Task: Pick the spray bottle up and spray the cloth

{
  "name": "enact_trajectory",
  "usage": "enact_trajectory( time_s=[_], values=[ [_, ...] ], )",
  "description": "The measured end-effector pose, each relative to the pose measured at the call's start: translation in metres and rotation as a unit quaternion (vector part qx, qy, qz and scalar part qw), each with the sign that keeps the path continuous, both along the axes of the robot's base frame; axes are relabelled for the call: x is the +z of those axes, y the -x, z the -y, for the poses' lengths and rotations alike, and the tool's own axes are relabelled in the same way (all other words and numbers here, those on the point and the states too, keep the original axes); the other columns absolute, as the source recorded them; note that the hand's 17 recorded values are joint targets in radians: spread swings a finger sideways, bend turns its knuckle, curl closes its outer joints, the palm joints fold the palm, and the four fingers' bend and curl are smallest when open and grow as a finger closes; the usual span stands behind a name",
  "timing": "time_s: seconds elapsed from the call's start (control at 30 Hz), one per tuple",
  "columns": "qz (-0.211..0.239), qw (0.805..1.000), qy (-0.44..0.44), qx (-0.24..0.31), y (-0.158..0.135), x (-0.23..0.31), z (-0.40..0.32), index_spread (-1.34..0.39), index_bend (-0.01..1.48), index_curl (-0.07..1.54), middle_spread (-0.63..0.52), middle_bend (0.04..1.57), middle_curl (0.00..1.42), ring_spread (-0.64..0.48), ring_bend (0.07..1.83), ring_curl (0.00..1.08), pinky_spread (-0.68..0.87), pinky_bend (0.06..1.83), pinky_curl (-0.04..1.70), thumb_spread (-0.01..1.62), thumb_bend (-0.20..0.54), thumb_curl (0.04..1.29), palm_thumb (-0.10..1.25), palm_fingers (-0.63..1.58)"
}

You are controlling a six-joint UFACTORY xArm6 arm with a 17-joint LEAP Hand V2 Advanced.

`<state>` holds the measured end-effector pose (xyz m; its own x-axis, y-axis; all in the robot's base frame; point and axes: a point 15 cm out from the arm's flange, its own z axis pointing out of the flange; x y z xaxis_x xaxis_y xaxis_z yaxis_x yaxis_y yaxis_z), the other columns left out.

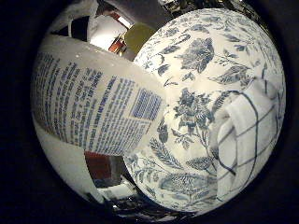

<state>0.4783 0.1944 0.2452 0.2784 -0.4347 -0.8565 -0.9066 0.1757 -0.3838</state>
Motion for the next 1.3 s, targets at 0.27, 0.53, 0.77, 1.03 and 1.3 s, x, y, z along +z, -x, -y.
enact_trajectory(
  time_s=[0.27, 0.53, 0.77, 1.03, 1.3],
  values=[
    [0.0, 0.999, -0.007, 0.034, -0.001, -0.013, -0.021, -0.26, 1.08, 0.89, -0.12, 1.41, 0.7, -0.23, 1.34, 0.84, -0.18, 1.07, 1.36, 0.77, -0.019, 0.84, 1.02, 1.11],
    [0.0, 0.999, -0.001, 0.048, 0.003, -0.028, -0.027, -0.27, 0.98, 0.88, -0.12, 1.34, 0.68, -0.22, 1.3, 0.79, -0.22, 1.04, 1.25, 0.76, -0.03, 0.81, 0.94, 1.11],
    [-0.005, 0.999, 0.003, 0.053, 0.004, -0.036, -0.027, -0.31, 0.79, 0.86, -0.12, 1.24, 0.65, -0.22, 1.27, 0.71, -0.29, 1.03, 1.07, 0.68, -0.031, 0.8, 0.91, 1.11],
    [-0.006, 0.997, 0.019, 0.071, 0.011, -0.042, -0.027, -0.39, 0.35, 0.85, -0.16, 1.03, 0.62, -0.24, 1.21, 0.64, -0.39, 1.11, 0.91, 0.61, -0.034, 0.76, 0.9, 0.83],
    [-0.008, 0.995, 0.041, 0.093, 0.019, -0.05, -0.024, -0.38, 0.17, 0.69, -0.2, 0.81, 0.61, -0.26, 1.23, 0.61, -0.43, 1.02, 0.8, 0.89, -0.024, 0.65, 0.86, 0.4]
  ],
)
